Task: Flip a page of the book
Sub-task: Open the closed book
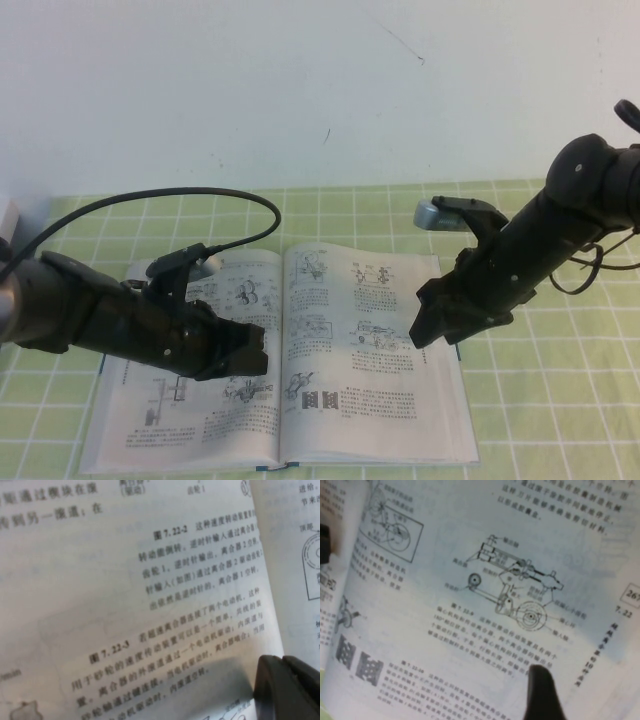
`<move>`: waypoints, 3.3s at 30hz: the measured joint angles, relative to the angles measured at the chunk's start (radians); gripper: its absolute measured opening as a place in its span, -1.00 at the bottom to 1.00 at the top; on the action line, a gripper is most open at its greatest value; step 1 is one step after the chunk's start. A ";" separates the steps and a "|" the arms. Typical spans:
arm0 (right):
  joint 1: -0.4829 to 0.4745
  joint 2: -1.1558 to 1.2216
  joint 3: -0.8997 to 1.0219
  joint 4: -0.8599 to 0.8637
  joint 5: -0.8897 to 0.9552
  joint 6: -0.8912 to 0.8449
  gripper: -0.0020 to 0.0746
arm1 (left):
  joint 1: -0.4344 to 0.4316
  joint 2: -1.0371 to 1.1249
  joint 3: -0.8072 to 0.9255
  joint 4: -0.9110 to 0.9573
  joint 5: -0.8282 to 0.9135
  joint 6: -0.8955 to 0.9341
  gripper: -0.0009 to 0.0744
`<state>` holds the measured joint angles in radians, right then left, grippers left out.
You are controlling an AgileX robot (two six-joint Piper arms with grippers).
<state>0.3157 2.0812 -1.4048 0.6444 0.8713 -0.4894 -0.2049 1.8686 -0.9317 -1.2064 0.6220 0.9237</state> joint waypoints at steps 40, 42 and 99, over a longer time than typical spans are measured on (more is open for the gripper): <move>0.061 0.141 -0.009 0.572 -0.020 -0.323 0.46 | 0.000 0.004 0.000 -0.034 0.004 0.029 -0.99; 0.063 0.145 -0.009 0.619 -0.020 -0.396 0.49 | 0.000 0.004 0.000 -0.034 0.006 0.029 -0.99; -0.006 0.147 -0.019 0.394 0.118 -0.215 0.51 | 0.000 0.008 0.000 -0.057 0.012 0.055 -0.99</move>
<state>0.3094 2.2282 -1.4234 1.0389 0.9896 -0.7043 -0.2049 1.8761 -0.9317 -1.2639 0.6343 0.9782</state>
